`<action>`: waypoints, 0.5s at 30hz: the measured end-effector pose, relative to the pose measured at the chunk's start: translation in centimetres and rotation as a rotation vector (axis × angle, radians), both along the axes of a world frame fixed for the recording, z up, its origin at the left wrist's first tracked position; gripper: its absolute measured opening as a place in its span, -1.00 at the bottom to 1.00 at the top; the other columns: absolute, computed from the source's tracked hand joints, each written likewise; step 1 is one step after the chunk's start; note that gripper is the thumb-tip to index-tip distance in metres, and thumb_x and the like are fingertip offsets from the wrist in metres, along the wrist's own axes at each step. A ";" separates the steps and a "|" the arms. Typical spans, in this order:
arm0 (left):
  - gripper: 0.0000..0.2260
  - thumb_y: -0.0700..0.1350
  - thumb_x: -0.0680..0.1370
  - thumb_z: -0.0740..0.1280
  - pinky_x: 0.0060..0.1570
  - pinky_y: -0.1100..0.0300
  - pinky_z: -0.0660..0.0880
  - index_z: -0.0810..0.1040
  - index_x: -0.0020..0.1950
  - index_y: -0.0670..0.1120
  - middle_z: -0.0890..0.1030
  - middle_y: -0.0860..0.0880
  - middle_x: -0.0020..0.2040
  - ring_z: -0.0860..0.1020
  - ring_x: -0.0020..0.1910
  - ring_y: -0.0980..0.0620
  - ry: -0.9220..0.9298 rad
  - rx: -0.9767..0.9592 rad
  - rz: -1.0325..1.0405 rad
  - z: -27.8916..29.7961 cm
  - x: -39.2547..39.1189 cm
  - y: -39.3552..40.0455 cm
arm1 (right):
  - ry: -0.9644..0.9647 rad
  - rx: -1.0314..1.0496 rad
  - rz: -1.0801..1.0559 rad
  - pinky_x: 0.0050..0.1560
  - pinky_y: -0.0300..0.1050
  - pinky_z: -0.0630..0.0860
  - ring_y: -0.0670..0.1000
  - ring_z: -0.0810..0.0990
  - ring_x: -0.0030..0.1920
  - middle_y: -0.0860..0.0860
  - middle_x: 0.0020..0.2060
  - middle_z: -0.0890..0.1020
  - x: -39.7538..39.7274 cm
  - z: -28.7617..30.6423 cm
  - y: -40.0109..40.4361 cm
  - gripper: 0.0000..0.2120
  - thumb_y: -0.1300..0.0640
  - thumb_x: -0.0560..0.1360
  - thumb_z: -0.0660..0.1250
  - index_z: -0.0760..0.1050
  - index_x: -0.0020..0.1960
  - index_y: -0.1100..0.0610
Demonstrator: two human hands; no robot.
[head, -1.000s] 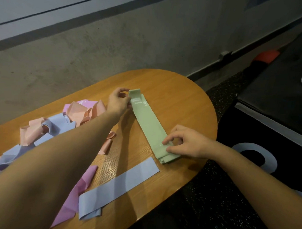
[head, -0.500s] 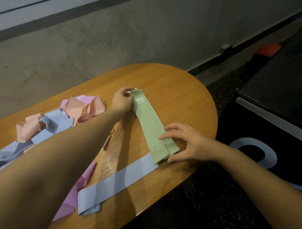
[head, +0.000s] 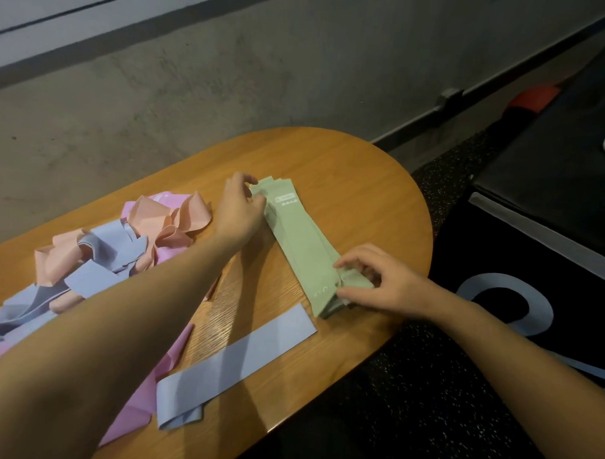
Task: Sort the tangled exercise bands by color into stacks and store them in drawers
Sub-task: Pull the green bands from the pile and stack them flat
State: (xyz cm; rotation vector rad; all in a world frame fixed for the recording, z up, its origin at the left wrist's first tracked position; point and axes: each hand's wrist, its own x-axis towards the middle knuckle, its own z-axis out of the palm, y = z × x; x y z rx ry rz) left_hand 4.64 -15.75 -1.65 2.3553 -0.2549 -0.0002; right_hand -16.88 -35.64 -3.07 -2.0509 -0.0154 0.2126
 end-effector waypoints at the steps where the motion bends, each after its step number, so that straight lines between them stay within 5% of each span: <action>1: -0.80 -0.07 0.62 0.31 0.00 0.10 0.59 0.45 0.24 0.03 0.47 0.00 0.16 0.53 0.01 0.09 -0.039 -0.025 -0.013 -0.2 -1.0 0.2 | 0.025 0.044 -0.056 0.23 -0.20 0.47 -0.21 0.48 0.20 -0.18 0.21 0.47 0.1 0.1 0.4 -0.58 -0.24 0.42 0.41 0.45 0.23 -0.22; 5: -0.78 -0.02 0.65 0.26 0.17 0.09 0.50 0.36 0.28 0.02 0.46 0.00 0.26 0.49 0.15 0.09 0.061 -0.365 0.099 -1.4 -6.8 0.2 | 0.082 0.302 -0.259 0.37 -0.21 0.28 -0.09 0.26 0.50 -0.09 0.50 0.31 1.1 0.6 2.4 -0.33 -0.23 0.51 0.27 0.20 0.55 -0.05; 9: -0.72 0.03 0.63 0.22 0.26 -0.01 0.46 0.25 0.32 0.12 0.44 -0.03 0.32 0.49 0.24 -0.03 0.256 -0.548 0.174 -2.9 -11.5 -1.0 | 0.126 0.440 -0.342 0.35 -0.21 0.36 -0.09 0.29 0.49 -0.03 0.53 0.29 2.5 0.5 3.5 -0.45 0.05 0.62 0.32 0.22 0.56 -0.02; 12: -0.64 -0.01 0.55 0.20 0.30 -0.09 0.47 0.25 0.33 0.14 0.45 -0.07 0.34 0.49 0.28 -0.05 0.300 -0.615 0.157 -3.2 -13.1 -2.2 | 0.120 0.475 -0.247 0.14 -0.37 0.48 -0.22 0.37 0.37 -0.12 0.41 0.36 3.4 0.2 4.6 -0.37 0.40 0.58 0.27 0.23 0.55 -0.02; 15: -0.55 -0.04 0.43 0.17 0.33 -0.11 0.47 0.23 0.30 0.19 0.44 -0.07 0.34 0.49 0.29 -0.04 0.315 -0.628 0.159 -3.2 -13.9 -3.1 | 0.112 0.413 -0.182 0.20 -0.32 0.47 -0.33 0.42 0.29 -0.16 0.47 0.34 4.1 -0.3 5.7 -0.26 0.47 0.52 0.17 0.22 0.54 -0.14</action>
